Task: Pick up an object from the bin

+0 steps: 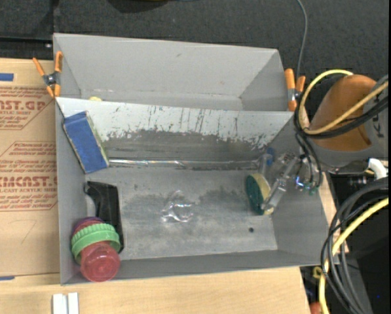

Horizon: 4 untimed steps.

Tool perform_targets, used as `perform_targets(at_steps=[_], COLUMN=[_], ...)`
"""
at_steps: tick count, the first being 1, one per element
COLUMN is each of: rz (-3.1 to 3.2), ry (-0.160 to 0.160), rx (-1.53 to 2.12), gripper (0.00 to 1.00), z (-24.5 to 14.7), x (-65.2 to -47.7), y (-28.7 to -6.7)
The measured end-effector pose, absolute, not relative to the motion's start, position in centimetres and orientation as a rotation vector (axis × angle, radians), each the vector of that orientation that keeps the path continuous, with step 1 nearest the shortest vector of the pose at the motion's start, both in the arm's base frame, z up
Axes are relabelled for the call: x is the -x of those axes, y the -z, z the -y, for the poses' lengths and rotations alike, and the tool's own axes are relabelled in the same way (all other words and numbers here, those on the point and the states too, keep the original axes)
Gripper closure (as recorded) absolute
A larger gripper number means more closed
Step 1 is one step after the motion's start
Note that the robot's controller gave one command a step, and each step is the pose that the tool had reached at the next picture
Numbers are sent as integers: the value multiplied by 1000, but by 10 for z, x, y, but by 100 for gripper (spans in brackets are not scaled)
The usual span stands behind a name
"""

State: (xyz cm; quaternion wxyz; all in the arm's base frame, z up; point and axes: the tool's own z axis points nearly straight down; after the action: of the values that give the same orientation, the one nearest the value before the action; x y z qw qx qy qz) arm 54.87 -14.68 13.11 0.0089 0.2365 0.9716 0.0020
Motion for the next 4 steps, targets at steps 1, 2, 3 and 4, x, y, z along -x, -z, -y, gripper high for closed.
perform_targets(at_steps=[1, 2, 3, 4], rz=[-3115, -2948, -2948, -2931], ry=[-4, -10, -9, -12], rx=[-317, -1041, -1041, -1085], gripper=[0, 100, 100, 100], z=[107, 142, 141, 136], x=[-488, -530, -530, -530], y=[-92, -109, -109, -100])
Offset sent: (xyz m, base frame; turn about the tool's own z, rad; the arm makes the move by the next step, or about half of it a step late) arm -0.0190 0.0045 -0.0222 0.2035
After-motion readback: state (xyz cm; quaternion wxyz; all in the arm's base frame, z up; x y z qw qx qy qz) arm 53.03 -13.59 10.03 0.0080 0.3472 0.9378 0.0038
